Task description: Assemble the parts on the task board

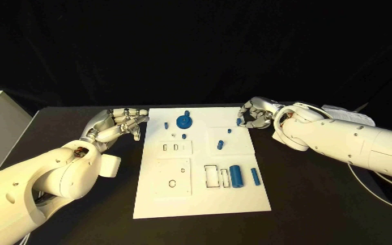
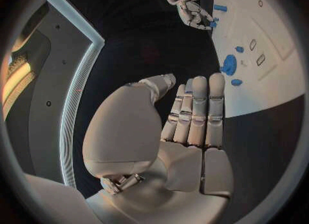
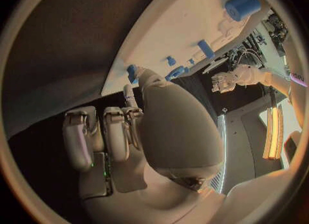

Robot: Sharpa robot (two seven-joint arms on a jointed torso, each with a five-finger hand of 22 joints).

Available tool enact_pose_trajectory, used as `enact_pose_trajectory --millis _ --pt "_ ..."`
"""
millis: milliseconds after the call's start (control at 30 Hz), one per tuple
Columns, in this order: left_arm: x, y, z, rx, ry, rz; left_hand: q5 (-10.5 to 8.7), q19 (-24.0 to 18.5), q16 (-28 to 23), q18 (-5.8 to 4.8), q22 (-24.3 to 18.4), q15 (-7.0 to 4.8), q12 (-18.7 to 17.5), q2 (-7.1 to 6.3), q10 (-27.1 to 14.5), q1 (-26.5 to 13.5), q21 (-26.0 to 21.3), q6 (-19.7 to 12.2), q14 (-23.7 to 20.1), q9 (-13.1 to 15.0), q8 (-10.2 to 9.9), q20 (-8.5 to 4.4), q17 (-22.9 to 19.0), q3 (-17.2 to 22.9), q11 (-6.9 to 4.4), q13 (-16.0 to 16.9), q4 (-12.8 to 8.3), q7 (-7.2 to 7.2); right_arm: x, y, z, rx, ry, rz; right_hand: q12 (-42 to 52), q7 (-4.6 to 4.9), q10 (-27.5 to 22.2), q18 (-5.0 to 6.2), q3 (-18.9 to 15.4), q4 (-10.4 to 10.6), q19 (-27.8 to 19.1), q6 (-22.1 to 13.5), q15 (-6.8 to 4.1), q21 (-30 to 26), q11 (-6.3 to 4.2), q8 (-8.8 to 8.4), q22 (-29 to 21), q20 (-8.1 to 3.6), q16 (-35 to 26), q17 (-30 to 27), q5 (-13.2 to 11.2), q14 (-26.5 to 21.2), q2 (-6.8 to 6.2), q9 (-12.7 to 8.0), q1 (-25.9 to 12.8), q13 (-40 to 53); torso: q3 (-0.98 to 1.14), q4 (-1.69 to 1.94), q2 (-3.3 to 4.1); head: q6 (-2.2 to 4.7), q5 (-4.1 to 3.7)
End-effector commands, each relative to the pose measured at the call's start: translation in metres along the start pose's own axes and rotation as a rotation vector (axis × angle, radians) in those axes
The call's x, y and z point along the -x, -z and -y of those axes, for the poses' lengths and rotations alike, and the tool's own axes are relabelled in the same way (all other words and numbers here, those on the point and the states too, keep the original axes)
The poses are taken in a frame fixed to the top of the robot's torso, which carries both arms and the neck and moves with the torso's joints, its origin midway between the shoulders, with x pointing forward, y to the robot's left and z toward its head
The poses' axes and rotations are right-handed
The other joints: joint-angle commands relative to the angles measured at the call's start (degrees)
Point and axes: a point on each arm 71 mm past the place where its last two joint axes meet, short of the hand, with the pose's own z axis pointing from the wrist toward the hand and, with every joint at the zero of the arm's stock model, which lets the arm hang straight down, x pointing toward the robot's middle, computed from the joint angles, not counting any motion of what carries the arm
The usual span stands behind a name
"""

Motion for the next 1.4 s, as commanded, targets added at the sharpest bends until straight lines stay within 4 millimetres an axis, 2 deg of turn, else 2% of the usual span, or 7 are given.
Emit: enact_pose_trajectory --millis 33,167,633,967,1167,1400 --pt "-0.002 0.0 0.001 -0.012 0.0 -0.009 -0.21 -0.41 0.33 0.57 0.07 0.08 0.16 0.31 -0.45 0.23 0.23 -0.54 -0.29 0.05 0.38 -0.02 -0.05 0.11 0.05 0.05 -0.16 0.02 -0.004 -0.001 -0.002 0.002 0.016 -0.022 0.34 -0.16 4.18 -0.39 0.72 0.09 6.11 0.47 -0.61 0.4 -0.56 0.24 15.05 -0.34 0.24 15.1 0.21 6.07 0.63 0.02 -0.05 13.44 0.02 -0.03 0.05 -0.07 0.01" --pt "-0.002 -0.001 0.001 -0.012 0.0 -0.011 -0.19 -0.56 0.35 0.6 0.01 0.07 0.16 0.24 -0.52 0.46 0.28 -0.61 -0.35 0.08 0.38 -0.02 -0.14 0.25 0.05 0.06 -0.43 0.03 -0.008 -0.001 -0.003 0.003 0.022 -0.032 0.39 -0.42 4.25 -0.39 1.65 0.12 6.11 0.88 -0.9 0.4 -0.79 0.4 15.05 -0.59 0.24 15.1 0.04 6.07 0.77 -0.01 0.22 13.49 -0.03 -0.01 0.0 -0.34 -0.08" --pt "-0.002 -0.001 0.001 -0.011 0.0 -0.012 -0.18 -0.55 0.36 0.59 0.1 0.08 0.17 0.24 -0.55 0.51 0.36 -0.63 -0.37 0.1 0.38 -0.01 -0.19 0.31 0.08 0.06 -0.51 0.06 -0.01 -0.003 -0.005 -0.004 0.032 -0.037 0.53 -0.6 4.39 -0.39 2.32 0.05 6.11 1.2 -1.16 0.4 -0.97 0.53 15.05 -0.85 0.24 15.1 -0.61 6.07 0.39 -0.06 0.31 13.62 -0.03 -0.03 0.01 -0.45 -0.02" --pt "-0.002 -0.001 0.001 -0.01 -0.001 -0.011 -0.18 -0.55 0.36 0.59 0.1 0.08 0.17 0.24 -0.55 0.51 0.36 -0.63 -0.37 0.1 0.38 -0.01 -0.19 0.31 0.08 0.06 -0.51 0.06 -0.005 -0.002 -0.006 0.001 0.038 0.039 0.93 -1.26 4.82 -0.39 4.73 -0.21 6.11 3.19 -1.67 0.4 -1.56 1.81 15.05 -1.34 0.24 15.1 -0.95 6.07 1.58 0.27 0.62 13.99 0.01 -0.02 -0.04 -0.4 0.08" --pt "-0.001 -0.001 0.0 -0.009 -0.001 -0.009 -0.18 -0.55 0.36 0.59 0.1 0.08 0.17 0.24 -0.55 0.51 0.36 -0.63 -0.37 0.1 0.38 -0.01 -0.19 0.31 0.08 0.06 -0.51 0.06 0.002 0.001 -0.016 0.036 0.035 0.148 1.67 -1.61 5.56 -0.39 6.96 -1.08 6.11 3.94 -2.09 0.4 -1.92 2.56 15.05 -1.76 0.24 15.1 -1.26 6.07 2.21 0.49 0.98 14.69 -0.01 -0.01 -0.08 -0.34 0.2" --pt "-0.001 -0.001 -0.001 -0.008 -0.001 -0.007 -0.18 -0.55 0.36 0.59 0.1 0.08 0.17 0.24 -0.55 0.51 0.36 -0.63 -0.37 0.1 0.38 -0.01 -0.19 0.31 0.08 0.06 -0.51 0.06 0.009 0.003 -0.036 0.06 0.017 0.225 1.87 -1.79 5.75 -0.39 7.61 -1.3 6.11 4.49 -2.24 0.4 -2.08 3.07 15.05 -1.92 0.24 15.1 -0.98 6.07 2.09 0.69 0.55 14.88 -0.03 -0.11 -0.18 -0.3 0.32"
